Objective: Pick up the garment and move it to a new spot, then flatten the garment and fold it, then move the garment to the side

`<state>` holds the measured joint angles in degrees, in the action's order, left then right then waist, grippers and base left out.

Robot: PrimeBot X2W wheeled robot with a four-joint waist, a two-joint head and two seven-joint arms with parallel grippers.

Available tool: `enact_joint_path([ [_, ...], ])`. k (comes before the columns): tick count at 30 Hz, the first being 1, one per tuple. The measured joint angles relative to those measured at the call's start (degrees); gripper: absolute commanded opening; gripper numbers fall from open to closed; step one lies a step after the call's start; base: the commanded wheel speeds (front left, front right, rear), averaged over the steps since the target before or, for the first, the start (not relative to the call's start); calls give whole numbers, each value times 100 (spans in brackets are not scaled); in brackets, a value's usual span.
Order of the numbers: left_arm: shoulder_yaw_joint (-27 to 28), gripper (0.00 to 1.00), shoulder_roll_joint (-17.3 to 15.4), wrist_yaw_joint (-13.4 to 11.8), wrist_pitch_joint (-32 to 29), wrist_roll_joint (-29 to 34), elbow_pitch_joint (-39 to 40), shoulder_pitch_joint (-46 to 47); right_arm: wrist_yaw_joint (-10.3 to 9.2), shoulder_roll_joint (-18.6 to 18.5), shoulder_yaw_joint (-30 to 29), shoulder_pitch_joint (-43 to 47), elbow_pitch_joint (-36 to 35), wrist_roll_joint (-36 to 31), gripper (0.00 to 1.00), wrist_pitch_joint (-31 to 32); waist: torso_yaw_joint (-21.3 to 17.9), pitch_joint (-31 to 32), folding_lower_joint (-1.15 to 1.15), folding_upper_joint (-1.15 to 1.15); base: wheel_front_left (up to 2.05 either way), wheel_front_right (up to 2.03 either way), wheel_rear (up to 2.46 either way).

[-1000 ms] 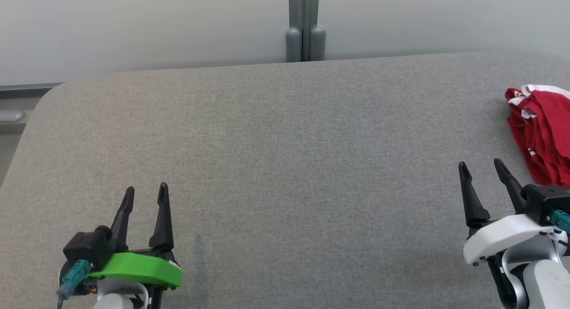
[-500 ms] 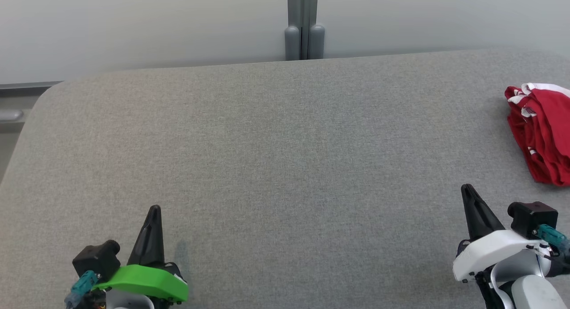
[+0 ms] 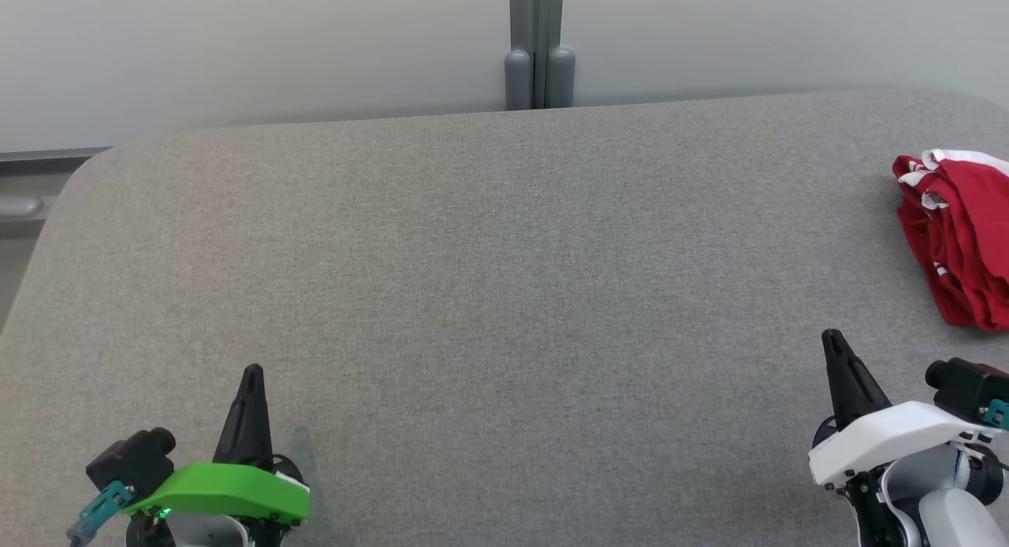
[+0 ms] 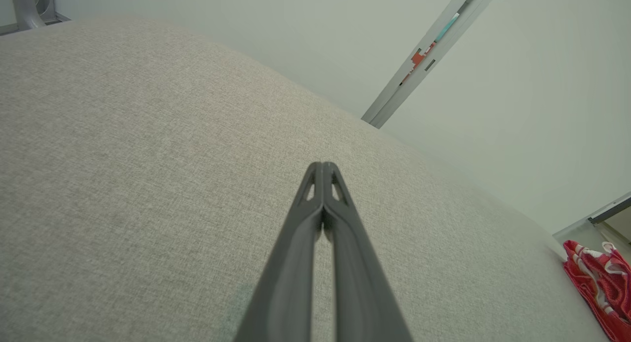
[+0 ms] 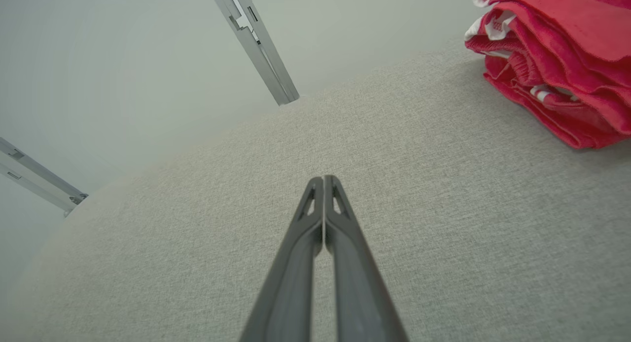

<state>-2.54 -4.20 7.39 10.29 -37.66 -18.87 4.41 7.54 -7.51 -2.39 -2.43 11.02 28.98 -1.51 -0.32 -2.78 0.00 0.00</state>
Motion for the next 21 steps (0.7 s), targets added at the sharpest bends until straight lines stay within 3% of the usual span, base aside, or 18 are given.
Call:
enact_joint_path([
  [21, 252, 0, 34, 0, -471, -1553, 131, 7, 0, 136, -105, -64, 79, 1778, 0, 227, 6, 50, 0, 0, 0, 0, 0],
])
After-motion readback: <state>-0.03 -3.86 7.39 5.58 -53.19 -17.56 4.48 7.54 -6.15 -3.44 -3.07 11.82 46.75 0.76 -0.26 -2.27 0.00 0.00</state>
